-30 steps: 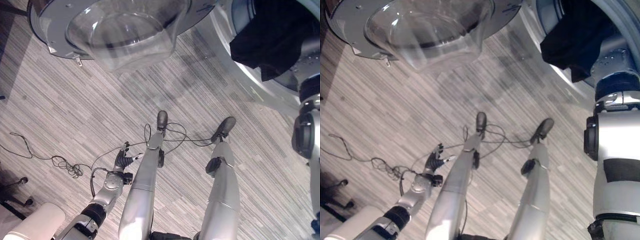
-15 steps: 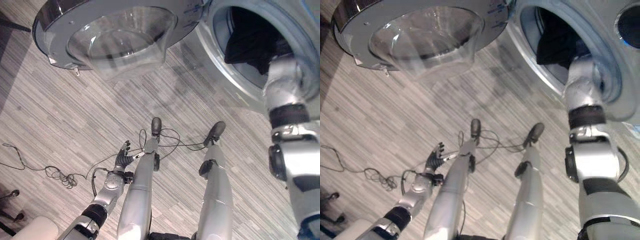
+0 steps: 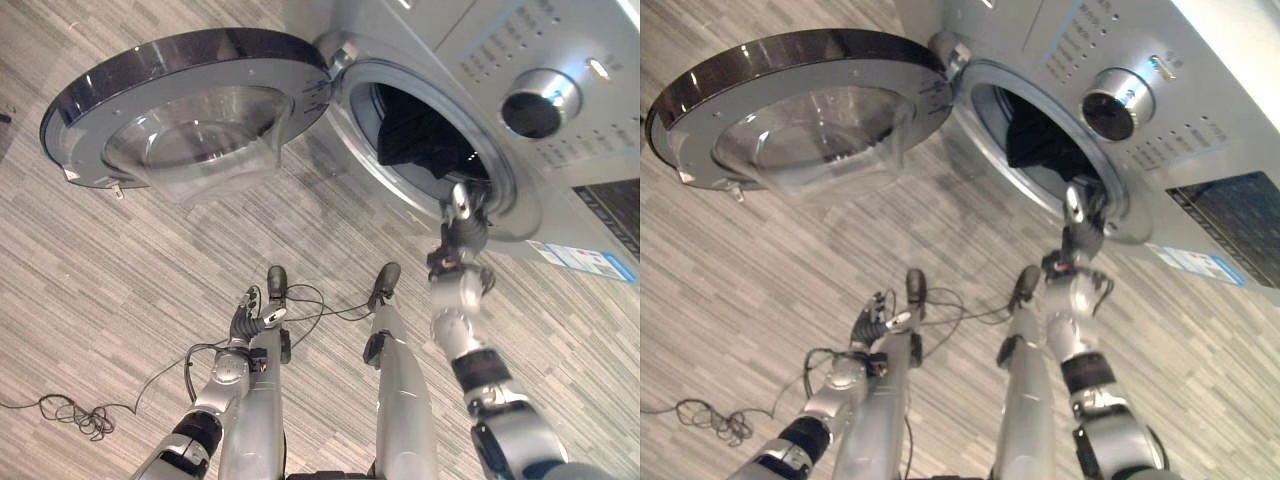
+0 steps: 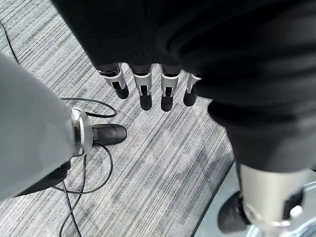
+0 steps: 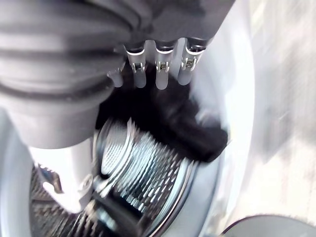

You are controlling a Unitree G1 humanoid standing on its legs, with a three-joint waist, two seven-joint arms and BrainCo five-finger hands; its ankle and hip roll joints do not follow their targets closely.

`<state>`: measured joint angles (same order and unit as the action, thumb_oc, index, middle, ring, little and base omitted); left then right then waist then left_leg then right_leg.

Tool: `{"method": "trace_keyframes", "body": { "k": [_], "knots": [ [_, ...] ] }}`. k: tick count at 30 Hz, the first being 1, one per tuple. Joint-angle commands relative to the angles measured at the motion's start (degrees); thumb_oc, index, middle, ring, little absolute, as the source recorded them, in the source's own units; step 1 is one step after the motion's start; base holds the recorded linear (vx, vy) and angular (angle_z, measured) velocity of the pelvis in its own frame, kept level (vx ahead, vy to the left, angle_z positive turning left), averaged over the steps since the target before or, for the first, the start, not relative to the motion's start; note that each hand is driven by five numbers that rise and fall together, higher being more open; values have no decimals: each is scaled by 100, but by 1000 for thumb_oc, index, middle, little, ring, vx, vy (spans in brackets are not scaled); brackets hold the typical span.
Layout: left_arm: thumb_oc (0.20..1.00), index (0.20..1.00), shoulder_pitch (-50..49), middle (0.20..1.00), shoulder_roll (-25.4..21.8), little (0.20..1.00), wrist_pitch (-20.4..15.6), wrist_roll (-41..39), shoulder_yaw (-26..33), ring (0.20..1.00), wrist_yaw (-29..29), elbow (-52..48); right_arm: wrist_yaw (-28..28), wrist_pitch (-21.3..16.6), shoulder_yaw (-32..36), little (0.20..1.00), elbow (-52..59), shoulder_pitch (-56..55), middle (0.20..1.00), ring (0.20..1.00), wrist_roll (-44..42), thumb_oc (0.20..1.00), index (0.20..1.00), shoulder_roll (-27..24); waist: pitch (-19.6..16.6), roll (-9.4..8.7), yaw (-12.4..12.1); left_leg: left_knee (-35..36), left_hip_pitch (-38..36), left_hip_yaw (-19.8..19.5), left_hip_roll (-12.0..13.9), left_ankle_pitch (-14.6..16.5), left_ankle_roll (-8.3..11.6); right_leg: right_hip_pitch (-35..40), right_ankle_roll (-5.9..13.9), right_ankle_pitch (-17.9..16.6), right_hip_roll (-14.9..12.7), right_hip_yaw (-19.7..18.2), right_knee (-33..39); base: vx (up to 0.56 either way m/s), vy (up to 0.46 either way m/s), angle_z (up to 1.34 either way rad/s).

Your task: Grab the laundry basket,head to the washer,open it,put in the laundry and shut it.

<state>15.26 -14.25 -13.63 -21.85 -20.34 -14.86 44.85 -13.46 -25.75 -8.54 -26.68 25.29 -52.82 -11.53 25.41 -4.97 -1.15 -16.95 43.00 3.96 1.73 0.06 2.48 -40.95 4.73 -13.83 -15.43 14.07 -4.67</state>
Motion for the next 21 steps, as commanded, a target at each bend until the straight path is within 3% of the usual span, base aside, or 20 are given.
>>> {"method": "trace_keyframes", "body": {
  "k": [1,8,12,13,19,20,21],
  "knots": [
    [1000,1000,-402,1000,164,1000,-62,181,35,1000,-23,217,212,66,-201,1000,70,11,1000,1000,360,1000,1000,-281,-206,323,-131,536,-330,-494,35,106,315,499,426,1102,248,224,-344,-22,22,-4],
    [1000,1000,-369,1000,96,1000,18,347,170,1000,9,801,425,922,-1354,1000,-468,-598,1000,1000,1363,1000,1000,-130,-356,111,-145,686,-1077,-444,69,123,270,1312,435,1014,280,274,-74,2,2,-2],
    [1000,1000,-365,1000,7,1000,94,575,230,1000,8,1166,589,1265,-1643,1000,-901,-1074,1000,1000,1664,1000,1000,1,-524,29,-134,814,-1677,-411,74,182,235,1901,436,1042,296,290,12,53,10,-2],
    [1000,1000,-355,1000,3,1000,93,576,227,1000,7,1163,589,1264,-1633,1000,-898,-1066,1000,1000,1664,1000,1000,2,-512,6,-110,818,-1596,-396,18,40,195,1841,401,937,238,326,29,-3,33,-1],
    [1000,1000,-577,1000,15,1000,245,1013,433,1000,77,1864,724,1529,-1144,1000,-1782,-1980,1000,1000,1829,1000,1000,108,-1002,-8,37,1010,-2596,-211,82,216,121,2723,460,1026,291,238,178,98,63,-14],
    [1000,1000,-649,1000,3,1000,270,1112,475,1000,87,1947,724,1557,-997,1000,-1857,-2124,1000,1000,1863,1000,1000,81,-1110,5,77,1063,-2758,-164,78,239,100,2828,478,1026,305,201,202,224,130,-21],
    [1000,1000,-848,1000,2,1000,330,1337,598,1000,204,2188,772,1625,-598,1000,-2170,-2468,1000,1000,1957,1000,1000,34,-1436,67,169,1298,-3258,-7,63,270,60,3147,520,1023,323,107,312,180,107,-23]
  ]
}}
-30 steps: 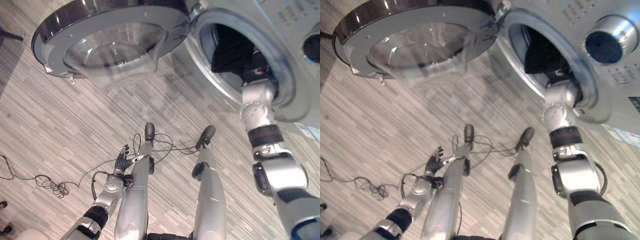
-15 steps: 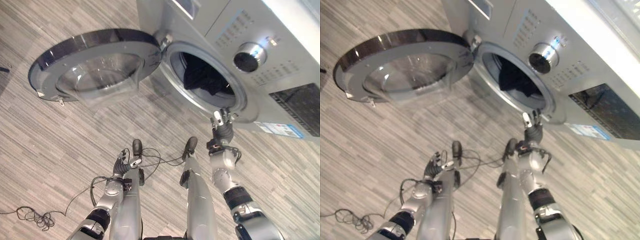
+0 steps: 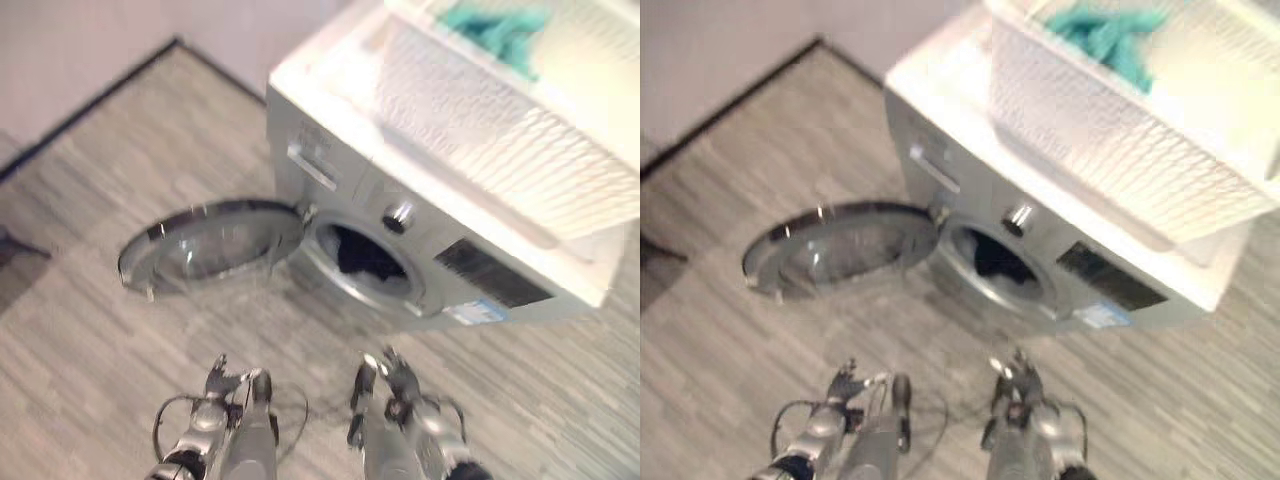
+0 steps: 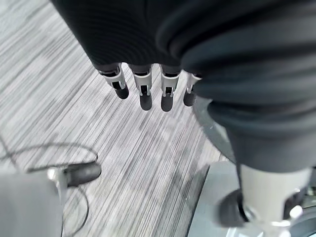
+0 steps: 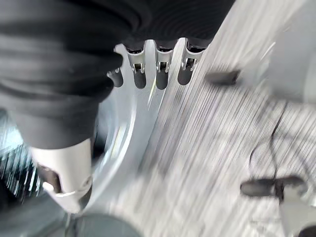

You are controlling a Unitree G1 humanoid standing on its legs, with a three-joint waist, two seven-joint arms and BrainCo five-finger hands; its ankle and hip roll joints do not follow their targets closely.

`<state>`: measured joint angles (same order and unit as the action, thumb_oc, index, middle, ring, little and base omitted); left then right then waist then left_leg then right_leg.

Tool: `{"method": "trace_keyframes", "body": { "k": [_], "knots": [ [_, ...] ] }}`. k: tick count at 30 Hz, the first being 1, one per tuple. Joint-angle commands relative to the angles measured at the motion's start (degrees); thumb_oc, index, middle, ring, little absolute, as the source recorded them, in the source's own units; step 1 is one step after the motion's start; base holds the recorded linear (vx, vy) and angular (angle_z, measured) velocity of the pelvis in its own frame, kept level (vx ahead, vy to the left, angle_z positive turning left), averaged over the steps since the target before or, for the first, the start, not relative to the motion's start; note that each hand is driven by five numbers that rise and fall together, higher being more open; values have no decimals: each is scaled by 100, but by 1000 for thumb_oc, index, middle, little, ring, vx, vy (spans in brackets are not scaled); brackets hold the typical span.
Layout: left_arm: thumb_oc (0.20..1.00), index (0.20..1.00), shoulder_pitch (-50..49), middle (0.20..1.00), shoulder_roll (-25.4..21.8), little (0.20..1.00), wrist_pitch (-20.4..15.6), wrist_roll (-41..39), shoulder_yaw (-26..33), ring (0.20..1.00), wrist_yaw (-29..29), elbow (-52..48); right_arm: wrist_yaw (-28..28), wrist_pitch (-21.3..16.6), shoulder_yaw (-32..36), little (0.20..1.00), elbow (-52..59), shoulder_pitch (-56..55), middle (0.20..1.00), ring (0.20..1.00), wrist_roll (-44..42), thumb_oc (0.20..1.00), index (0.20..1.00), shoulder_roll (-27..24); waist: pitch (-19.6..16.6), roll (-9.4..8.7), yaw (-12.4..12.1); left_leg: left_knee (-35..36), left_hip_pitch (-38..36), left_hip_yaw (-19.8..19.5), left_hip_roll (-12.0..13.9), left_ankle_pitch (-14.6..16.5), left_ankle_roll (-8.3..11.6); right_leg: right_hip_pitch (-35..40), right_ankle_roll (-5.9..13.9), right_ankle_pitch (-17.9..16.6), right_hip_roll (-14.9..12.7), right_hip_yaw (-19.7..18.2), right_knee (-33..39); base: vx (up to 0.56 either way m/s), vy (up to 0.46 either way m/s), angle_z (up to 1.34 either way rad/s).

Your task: Grab the laundry basket,head to the washer,open it,put in the laundry and shut it.

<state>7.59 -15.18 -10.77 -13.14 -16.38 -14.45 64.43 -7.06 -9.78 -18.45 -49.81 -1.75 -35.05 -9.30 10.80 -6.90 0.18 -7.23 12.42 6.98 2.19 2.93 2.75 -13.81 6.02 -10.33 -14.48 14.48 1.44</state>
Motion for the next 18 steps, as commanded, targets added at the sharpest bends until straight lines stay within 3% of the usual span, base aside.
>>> {"method": "trace_keyframes", "body": {
  "k": [1,6,7,11,17,18],
  "knots": [
    [1000,1000,-80,1000,94,1000,45,466,203,1000,163,230,132,28,393,1000,142,237,1000,1000,180,1000,1000,-188,14,256,42,334,-187,-313,9,-30,30,421,393,666,222,71,-295,187,98,-27],
    [1000,1000,-319,1000,132,1000,90,572,380,1000,290,394,110,107,883,1000,-346,-147,1000,1000,352,1000,1000,-215,-369,340,145,668,-771,-131,-40,-6,-8,767,442,656,237,-42,-158,128,38,-28],
    [1000,1000,-443,1000,169,1000,112,621,468,1000,354,430,40,138,1265,1000,-634,-368,1000,1000,291,1000,1000,-175,-609,393,231,871,-1096,-29,-84,16,-25,981,471,655,238,-120,-55,134,33,-16],
    [1000,1000,-521,1000,193,1000,122,642,548,1000,418,434,-83,83,1684,1000,-599,-562,1000,1000,116,1000,1000,-165,-768,434,332,960,-1318,40,-106,54,-37,1106,491,658,257,-218,-9,104,23,-18],
    [1000,1000,-649,1000,217,1000,130,627,748,1000,454,409,-522,-171,2502,1000,152,-750,1000,1000,-133,1000,1000,-340,-931,489,521,1042,-1599,263,-88,125,-58,1196,533,641,298,-454,31,49,28,-24],
    [1000,1000,-684,1000,257,1000,141,611,836,1000,448,425,-956,-446,3219,1000,660,-787,1000,1000,-283,1000,1000,-462,-993,522,622,1066,-1682,311,-80,157,-76,1215,543,638,312,-542,27,43,30,-27]
  ]
}}
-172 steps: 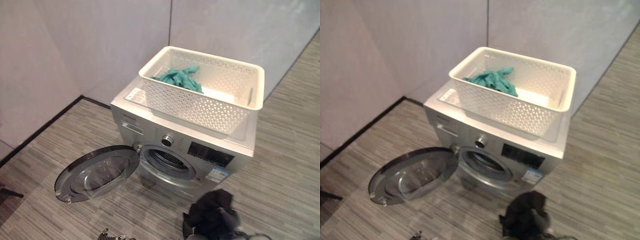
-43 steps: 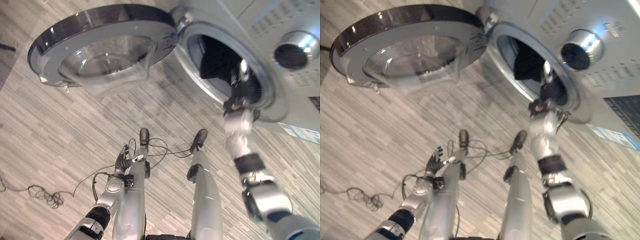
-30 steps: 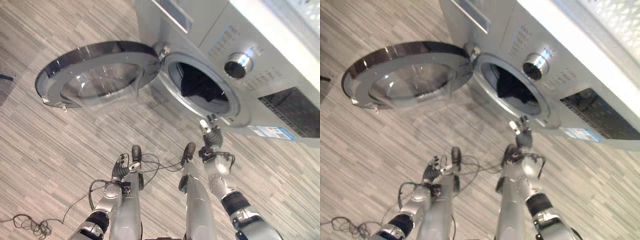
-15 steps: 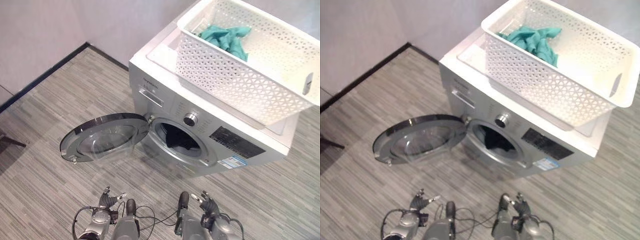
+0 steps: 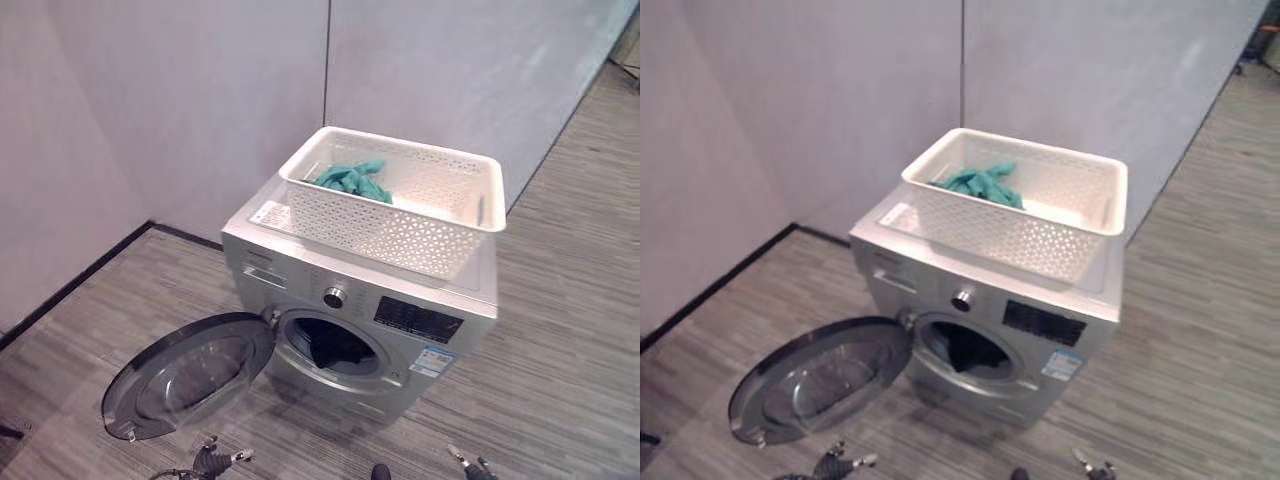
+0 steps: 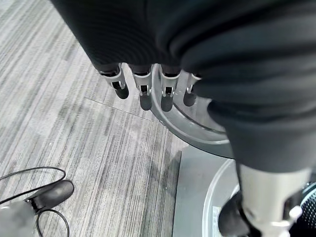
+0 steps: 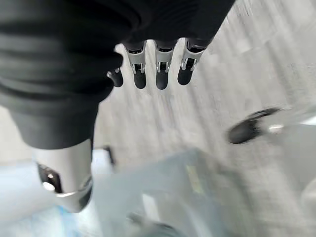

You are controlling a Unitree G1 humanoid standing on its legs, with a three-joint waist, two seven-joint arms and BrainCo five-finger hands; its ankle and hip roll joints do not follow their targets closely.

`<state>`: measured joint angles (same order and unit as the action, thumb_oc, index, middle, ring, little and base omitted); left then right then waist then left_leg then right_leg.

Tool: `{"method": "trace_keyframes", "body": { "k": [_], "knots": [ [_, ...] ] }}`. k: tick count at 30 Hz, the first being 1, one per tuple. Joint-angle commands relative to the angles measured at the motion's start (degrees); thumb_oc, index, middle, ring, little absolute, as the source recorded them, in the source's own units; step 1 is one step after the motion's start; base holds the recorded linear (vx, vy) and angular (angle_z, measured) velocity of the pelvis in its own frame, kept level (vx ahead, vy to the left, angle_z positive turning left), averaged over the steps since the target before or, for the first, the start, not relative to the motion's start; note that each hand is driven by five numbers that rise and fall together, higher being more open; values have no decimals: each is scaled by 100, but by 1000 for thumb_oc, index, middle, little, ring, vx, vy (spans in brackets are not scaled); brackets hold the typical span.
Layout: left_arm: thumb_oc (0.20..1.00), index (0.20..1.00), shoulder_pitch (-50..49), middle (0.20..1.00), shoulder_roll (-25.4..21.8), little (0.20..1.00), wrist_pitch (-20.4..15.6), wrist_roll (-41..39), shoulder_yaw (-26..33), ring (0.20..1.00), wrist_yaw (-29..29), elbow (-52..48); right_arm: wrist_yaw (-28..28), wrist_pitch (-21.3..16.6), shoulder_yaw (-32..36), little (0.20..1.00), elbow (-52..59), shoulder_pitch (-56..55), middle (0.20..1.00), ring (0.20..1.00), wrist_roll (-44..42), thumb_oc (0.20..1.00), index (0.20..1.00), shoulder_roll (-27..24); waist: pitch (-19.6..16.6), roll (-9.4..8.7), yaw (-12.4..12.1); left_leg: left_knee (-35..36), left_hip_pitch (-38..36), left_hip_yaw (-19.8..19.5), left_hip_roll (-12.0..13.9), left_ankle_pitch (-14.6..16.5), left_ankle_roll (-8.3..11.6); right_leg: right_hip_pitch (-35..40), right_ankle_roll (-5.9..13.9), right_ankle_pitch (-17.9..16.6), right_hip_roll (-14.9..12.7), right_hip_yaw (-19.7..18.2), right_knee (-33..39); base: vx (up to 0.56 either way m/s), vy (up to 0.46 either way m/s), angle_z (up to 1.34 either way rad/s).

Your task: Grab the laundry basket,head to the washer,open it,put in the laundry and shut it.

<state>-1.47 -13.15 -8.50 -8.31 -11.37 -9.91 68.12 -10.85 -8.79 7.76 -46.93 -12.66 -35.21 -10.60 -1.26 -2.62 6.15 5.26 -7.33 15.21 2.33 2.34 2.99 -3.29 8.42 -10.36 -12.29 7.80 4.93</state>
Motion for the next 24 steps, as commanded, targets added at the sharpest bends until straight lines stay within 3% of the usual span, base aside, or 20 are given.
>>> {"method": "trace_keyframes", "body": {
  "k": [1,5,7,11,15,17,21,24],
  "knots": [
    [1000,1000,200,1000,84,1000,-78,149,351,1000,-5,52,-764,-626,808,1000,562,285,1000,1000,-243,1000,1000,-353,193,110,35,-159,253,-496,-91,226,-107,175,309,635,105,95,-314,52,35,-10],
    [1000,1000,174,1000,167,1000,-25,229,410,1000,11,-121,-1916,-910,1799,1000,1481,340,1000,1000,396,1000,1000,-615,124,173,63,-70,199,-493,-81,228,-125,203,327,629,121,90,-266,20,8,-14],
    [1000,1000,181,1000,186,1000,-18,263,418,1000,23,-121,-2091,-913,1882,1000,1790,337,1000,1000,660,1000,1000,-654,117,179,65,-71,201,-504,-80,229,-127,208,322,640,123,96,-266,8,-5,2],
    [1000,1000,237,1000,225,1000,-24,526,386,1000,35,-99,-2491,-779,2114,1000,3516,362,1000,1000,2254,1000,1000,-1127,125,148,28,-87,146,-550,-47,266,-133,264,289,706,151,89,-261,29,-20,3],
    [1000,1000,261,1000,189,1000,-4,748,261,1000,98,-151,-2450,-473,2130,1000,4508,673,1000,1000,3196,1000,1000,-1719,125,106,-79,-110,131,-577,-24,285,-128,313,280,721,174,114,-230,10,-5,2],
    [1000,1000,292,1000,112,1000,22,844,149,1000,157,-183,-2267,-206,1903,1000,4829,1075,1000,1000,3613,1000,1000,-2367,118,28,-217,-114,135,-619,-19,280,-119,354,273,720,183,152,-198,0,0,0],
    [1000,1000,277,1000,35,1000,64,962,-2,1000,295,-194,-1708,219,1218,1000,5119,1938,1000,1000,4328,1000,1000,-3317,134,-95,-462,-121,180,-727,8,255,-100,417,240,749,197,267,-149,3,-27,15],
    [1000,1000,161,1000,-53,1000,67,989,-215,1000,428,-319,-1209,503,336,1000,4502,3007,1000,1000,4464,1000,1000,-4108,139,-191,-639,-142,226,-798,24,232,-83,460,209,760,207,339,-130,4,-24,24]
  ]
}}
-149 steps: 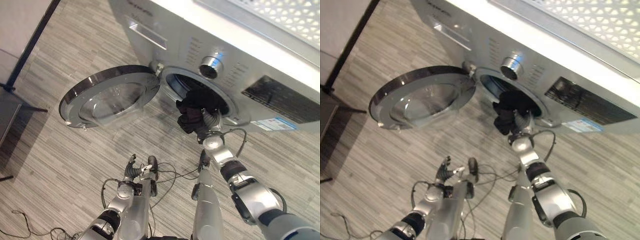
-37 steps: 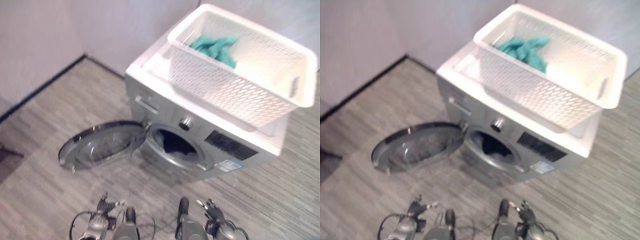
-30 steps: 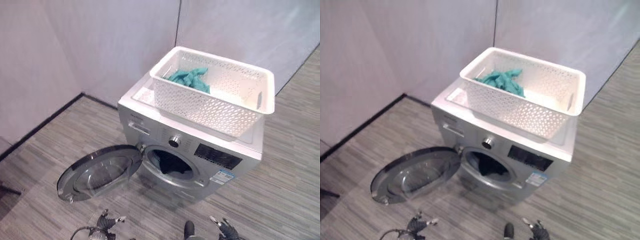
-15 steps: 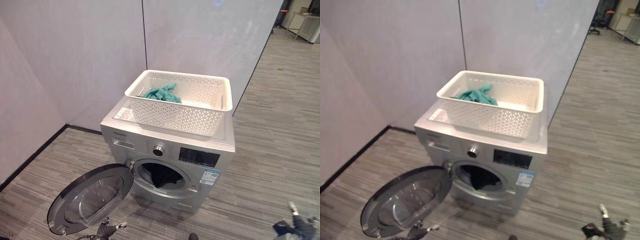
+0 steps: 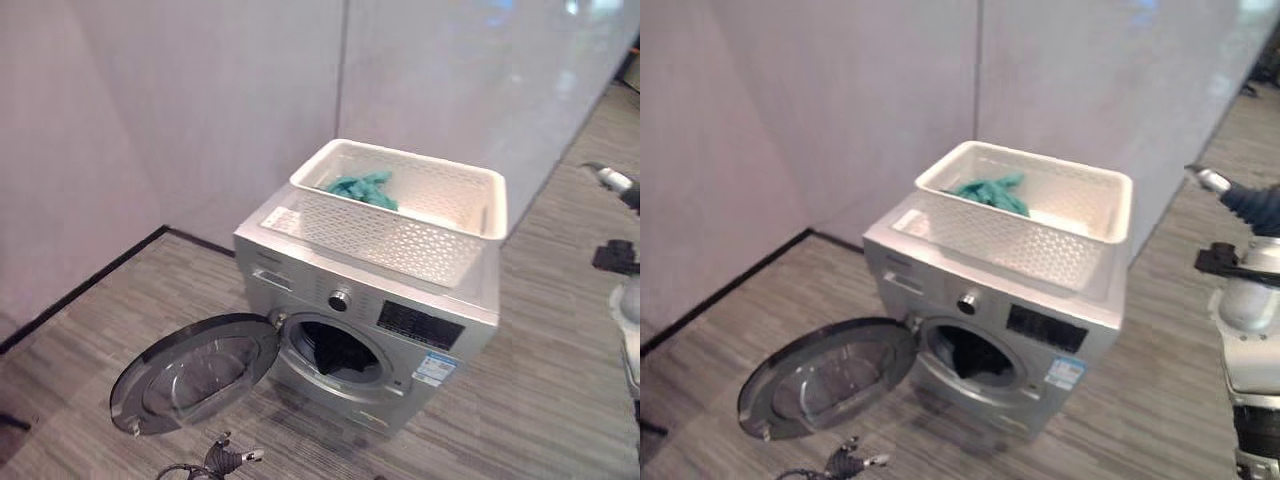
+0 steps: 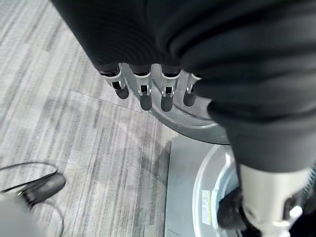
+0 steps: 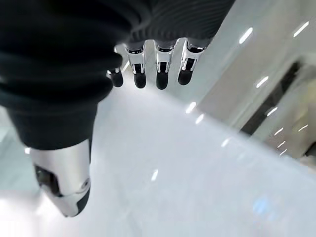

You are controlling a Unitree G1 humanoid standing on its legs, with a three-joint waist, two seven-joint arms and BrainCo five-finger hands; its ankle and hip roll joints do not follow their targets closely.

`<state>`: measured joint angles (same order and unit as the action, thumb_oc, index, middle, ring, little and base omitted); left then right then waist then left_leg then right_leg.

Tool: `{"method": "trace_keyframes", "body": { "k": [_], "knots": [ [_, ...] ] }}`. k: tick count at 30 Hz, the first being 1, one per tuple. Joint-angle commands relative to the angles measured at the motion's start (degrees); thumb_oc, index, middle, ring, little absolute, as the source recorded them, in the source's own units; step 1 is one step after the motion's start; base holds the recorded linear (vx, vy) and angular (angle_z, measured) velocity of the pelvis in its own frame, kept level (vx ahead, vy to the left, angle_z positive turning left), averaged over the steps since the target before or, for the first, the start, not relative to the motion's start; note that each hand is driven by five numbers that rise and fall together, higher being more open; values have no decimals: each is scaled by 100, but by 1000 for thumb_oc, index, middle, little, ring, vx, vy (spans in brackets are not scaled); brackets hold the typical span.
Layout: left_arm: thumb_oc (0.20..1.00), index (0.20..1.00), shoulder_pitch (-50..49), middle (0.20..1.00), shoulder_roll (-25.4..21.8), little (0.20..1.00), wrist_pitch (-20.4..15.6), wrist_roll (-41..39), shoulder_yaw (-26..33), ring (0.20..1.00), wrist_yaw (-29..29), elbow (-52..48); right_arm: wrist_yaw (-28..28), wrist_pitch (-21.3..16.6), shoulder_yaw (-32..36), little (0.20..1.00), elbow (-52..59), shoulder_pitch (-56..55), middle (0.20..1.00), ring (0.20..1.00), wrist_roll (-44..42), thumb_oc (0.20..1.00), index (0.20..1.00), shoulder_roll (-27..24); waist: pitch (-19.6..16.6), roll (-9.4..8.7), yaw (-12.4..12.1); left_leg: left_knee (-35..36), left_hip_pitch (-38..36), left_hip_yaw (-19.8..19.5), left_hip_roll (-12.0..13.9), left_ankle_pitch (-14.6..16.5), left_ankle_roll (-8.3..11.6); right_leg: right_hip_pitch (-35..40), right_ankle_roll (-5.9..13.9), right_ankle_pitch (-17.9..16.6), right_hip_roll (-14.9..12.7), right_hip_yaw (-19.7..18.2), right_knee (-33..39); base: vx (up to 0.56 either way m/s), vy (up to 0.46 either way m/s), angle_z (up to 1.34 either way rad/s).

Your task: Grab the laundry basket,head to the washer,open it,put in the laundry and shut it.

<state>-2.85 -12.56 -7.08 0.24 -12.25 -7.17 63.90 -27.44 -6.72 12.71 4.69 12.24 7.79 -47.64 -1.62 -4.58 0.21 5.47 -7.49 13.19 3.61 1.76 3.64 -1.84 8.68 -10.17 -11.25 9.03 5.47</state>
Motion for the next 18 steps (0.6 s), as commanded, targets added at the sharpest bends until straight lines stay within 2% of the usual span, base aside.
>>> {"method": "trace_keyframes", "body": {
  "k": [1,2,3,5,6,7,10,14,18],
  "knots": [
    [1000,1000,265,1000,-113,1000,-79,109,-157,1000,182,89,605,317,-594,1000,-923,1021,1000,1000,178,1000,1000,-626,190,-4,-49,-165,249,-604,-101,282,-139,325,176,732,107,227,-177,-3,-15,19],
    [1000,1000,265,1000,-107,1000,-78,109,-145,1000,182,89,600,313,-622,1000,-941,1052,1000,1000,175,1000,1000,-630,192,2,-37,-165,248,-605,-100,282,-139,326,176,732,108,228,-177,-13,-11,11],
    [1000,1000,239,1000,-158,1000,-66,7,-253,1000,223,113,957,439,-1223,1000,-1452,1798,1000,1000,167,1000,1000,-987,195,-88,-137,-172,268,-617,-94,257,-125,323,166,726,119,245,-169,-11,-8,3],
    [1000,1000,218,1000,-113,1000,-64,-19,-213,1000,235,102,1070,433,-1651,1000,-1742,2293,1000,1000,76,1000,1000,-1089,210,-70,-94,-172,272,-610,-89,253,-121,321,160,723,122,237,-168,0,0,0],
    [1000,1000,146,1000,-167,1000,-39,-176,-213,1000,332,141,1832,644,-2806,1000,-2578,3479,1000,1000,16,1000,1000,-1515,212,-201,-157,-179,303,-611,-64,220,-94,311,143,714,143,256,-159,-3,-8,-3],
    [1000,1000,147,1000,-141,1000,-39,-177,-187,1000,333,141,1827,634,-2908,1000,-2629,3589,1000,1000,4,1000,1000,-1512,216,-175,-132,-179,303,-610,-63,220,-93,310,142,714,144,255,-159,0,0,0],
    [1000,1000,140,1000,-160,1000,-3,-428,-111,1000,436,235,2286,775,-4027,1000,-3655,4703,1000,1000,111,1000,1000,-1622,272,-274,-136,-172,372,-632,-26,161,-47,278,129,711,176,285,-141,0,-5,1],
    [1000,1000,131,1000,-175,1000,-4,-584,-40,1000,516,440,2765,637,-5053,1000,-4267,5574,1000,1000,-242,1000,1000,-1564,344,-351,-137,-153,480,-676,15,83,6,210,111,727,218,339,-146,-8,-23,2],
    [1000,1000,105,1000,-184,1000,-67,-839,54,1000,594,521,3277,415,-6167,1000,-4155,6117,1000,1000,-632,1000,1000,-1877,475,-464,-153,-131,622,-726,83,-8,89,114,95,744,266,414,-128,-16,-48,9]
  ]
}}
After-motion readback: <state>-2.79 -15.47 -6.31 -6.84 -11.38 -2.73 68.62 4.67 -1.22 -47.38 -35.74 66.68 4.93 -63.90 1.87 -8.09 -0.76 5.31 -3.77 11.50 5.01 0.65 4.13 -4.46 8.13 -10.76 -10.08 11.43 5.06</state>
